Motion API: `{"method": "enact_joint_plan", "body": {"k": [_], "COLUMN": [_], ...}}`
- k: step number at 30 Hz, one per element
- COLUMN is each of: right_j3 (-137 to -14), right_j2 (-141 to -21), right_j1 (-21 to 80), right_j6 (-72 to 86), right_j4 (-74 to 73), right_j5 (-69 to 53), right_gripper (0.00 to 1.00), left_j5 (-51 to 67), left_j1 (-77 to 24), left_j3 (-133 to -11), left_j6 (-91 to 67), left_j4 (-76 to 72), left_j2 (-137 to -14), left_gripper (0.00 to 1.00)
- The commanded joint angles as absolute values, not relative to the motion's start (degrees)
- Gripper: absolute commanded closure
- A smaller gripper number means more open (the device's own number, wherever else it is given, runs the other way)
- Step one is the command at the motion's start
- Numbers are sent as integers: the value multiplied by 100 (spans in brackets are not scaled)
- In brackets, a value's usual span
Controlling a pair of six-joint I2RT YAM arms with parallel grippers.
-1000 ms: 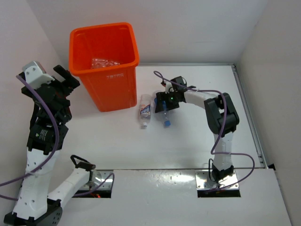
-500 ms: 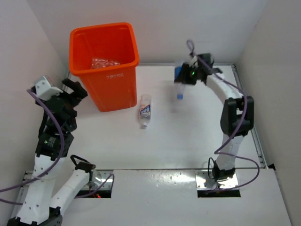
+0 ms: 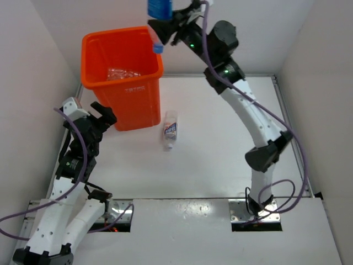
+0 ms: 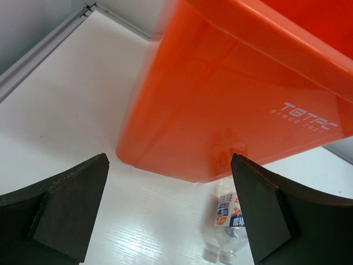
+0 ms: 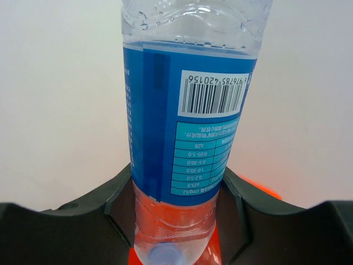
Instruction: Put the plastic bottles in the bin
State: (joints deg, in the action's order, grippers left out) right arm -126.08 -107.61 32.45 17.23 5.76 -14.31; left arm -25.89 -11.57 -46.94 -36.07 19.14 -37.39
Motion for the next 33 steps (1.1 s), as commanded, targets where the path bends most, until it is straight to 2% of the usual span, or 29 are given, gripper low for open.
{"method": "enact_joint_plan", "body": {"k": [1, 2, 3, 4, 7, 11, 14, 16, 17, 21, 24, 25, 28, 33], "right_j3": [-13523, -13892, -13895, -13896, -13948, -14089, -13555, -12511, -11376, -8963, -8167, -8069, -7622, -6970], "right_j2": [-11810, -12030, -12293, -12365, -12419, -11954, -11254, -10682, -9974, -8722, -8640, -8918, -9333, -9895], "right_j1": [3541, 3638, 3804, 3901, 4096, 3834, 3421, 3209, 3043, 2918, 2857, 2796, 2532, 2470], "right_j6": [1354, 1354, 1293, 1214, 967, 1020, 1344, 1852, 2081, 2871, 3426, 3506, 3629, 3814], "right_j4": [932, 932, 1027, 1028, 1028, 1222, 794, 502, 414, 100, -831, -1035, -1196, -1037], "right_j5": [-862, -774, -713, -712, -493, -220, -54, 271, 742, 993, 530, -291, -1297, -1617], "right_gripper": [77, 68, 54, 20, 0, 0, 0, 0, 0, 0, 0, 0, 0, 0], "left_j5": [-2435, -2435, -2435, -2435, -2374, -2373, -2373, -2373, -2373, -2321, -2268, -2268, -2268, -2320], "left_j1": [-1116, -1116, -1116, -1116, -1116, -1116, -1116, -1116, -1116, -1116, -1116, -1064, -1063, -1063], "left_j3": [-4922, -4861, -4860, -4799, -4746, -4746, -4746, -4746, -4798, -4747, -4746, -4694, -4693, -4641], "left_j6": [-3586, -3586, -3656, -3656, -3709, -3569, -3507, -3507, -3507, -3507, -3454, -3402, -3401, -3401], "left_j4": [1722, 1723, 1723, 1775, 1828, 1881, 1881, 1881, 1881, 1881, 1881, 1933, 1986, 2127], "left_j2": [-3657, -3656, -3578, -3508, -3445, -3445, -3498, -3550, -3551, -3551, -3551, -3551, -3551, -3428], "left_gripper": [0, 0, 0, 0, 0, 0, 0, 0, 0, 0, 0, 0, 0, 0]}}
